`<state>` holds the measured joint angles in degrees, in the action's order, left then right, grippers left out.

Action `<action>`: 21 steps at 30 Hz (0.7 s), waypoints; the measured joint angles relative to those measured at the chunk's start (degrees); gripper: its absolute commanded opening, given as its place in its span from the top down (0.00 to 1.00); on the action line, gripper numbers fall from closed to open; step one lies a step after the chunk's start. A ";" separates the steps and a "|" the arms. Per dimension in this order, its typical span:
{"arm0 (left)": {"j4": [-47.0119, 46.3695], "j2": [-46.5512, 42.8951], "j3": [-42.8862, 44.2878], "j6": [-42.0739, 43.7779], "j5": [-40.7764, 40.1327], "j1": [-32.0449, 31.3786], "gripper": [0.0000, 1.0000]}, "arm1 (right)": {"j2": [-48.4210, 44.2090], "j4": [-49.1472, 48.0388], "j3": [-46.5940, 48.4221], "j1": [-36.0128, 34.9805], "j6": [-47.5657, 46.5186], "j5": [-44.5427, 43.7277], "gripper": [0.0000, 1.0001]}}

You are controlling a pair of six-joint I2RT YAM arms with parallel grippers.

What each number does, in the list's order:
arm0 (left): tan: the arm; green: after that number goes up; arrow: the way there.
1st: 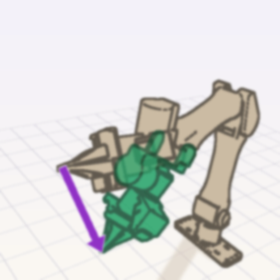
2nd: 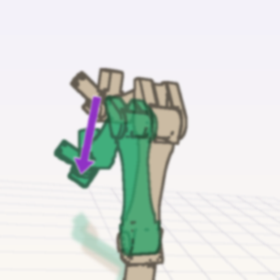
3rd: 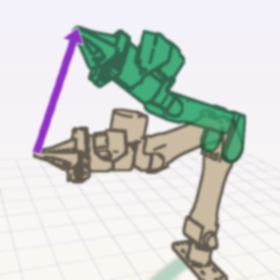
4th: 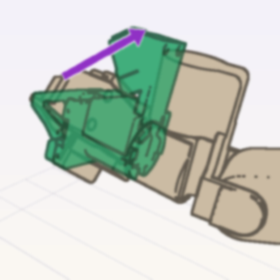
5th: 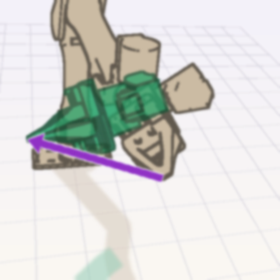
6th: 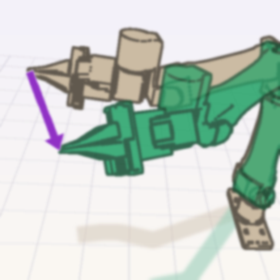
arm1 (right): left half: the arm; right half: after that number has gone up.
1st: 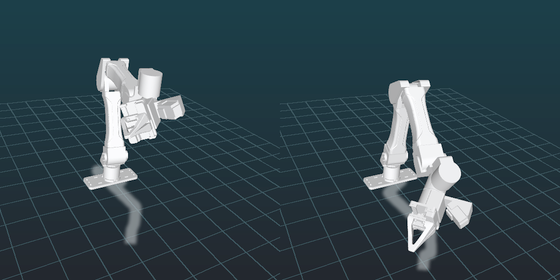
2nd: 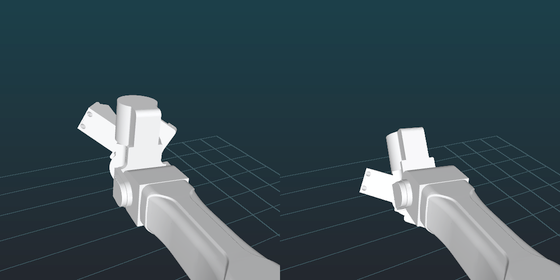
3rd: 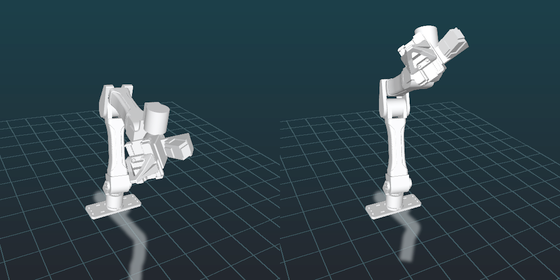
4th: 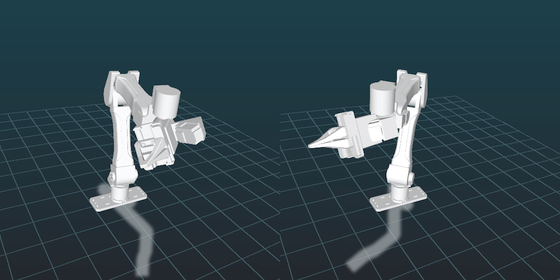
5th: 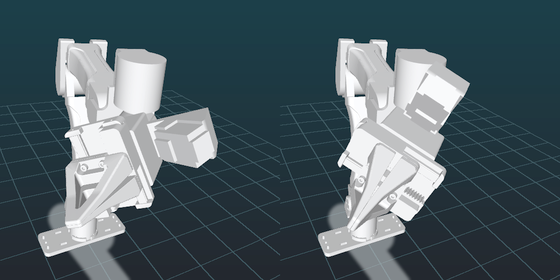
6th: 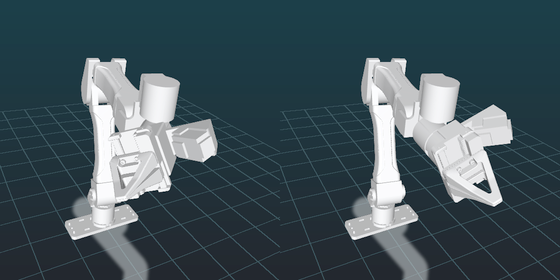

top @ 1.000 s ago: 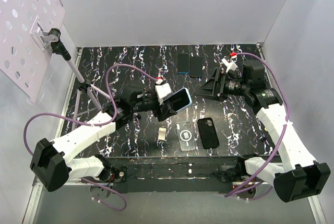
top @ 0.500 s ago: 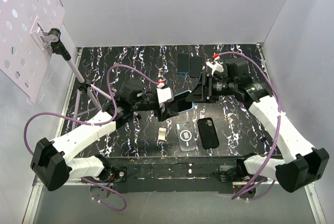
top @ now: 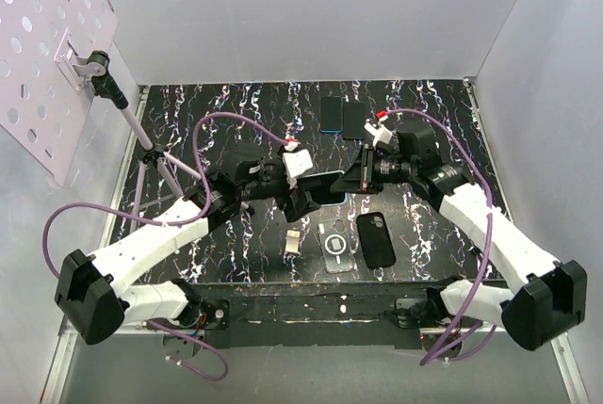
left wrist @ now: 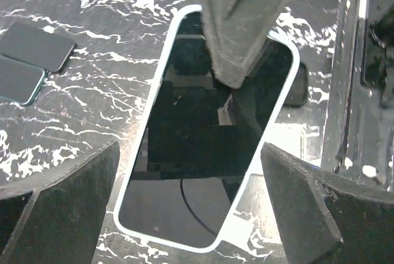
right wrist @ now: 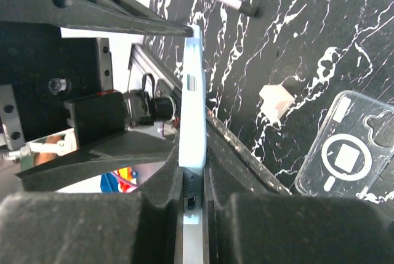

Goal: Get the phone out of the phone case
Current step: Pick up the phone at the center of the board.

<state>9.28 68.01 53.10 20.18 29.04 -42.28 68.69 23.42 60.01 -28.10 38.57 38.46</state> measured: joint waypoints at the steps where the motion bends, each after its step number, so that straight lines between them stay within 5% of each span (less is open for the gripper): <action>1: -0.37 -0.33 0.07 -2.69 -1.88 -0.13 0.02 | -1.57 -2.84 -2.40 -0.11 1.49 -0.85 0.99; 10: 3.06 -8.52 5.55 -39.71 -27.56 -0.13 0.02 | -13.51 -20.31 -16.68 6.34 13.31 -6.27 0.99; 14: 2.16 -7.72 5.88 -56.54 -29.27 0.11 0.02 | -18.36 -31.28 -24.39 8.11 21.27 -9.33 0.99; 21: -12.11 -4.24 -6.60 -79.30 -26.80 0.09 0.13 | -23.71 -44.98 -30.99 8.11 31.71 -13.86 0.99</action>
<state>-2.83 63.77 46.50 -59.11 2.24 -42.19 44.97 -21.56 29.02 -19.99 70.28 24.60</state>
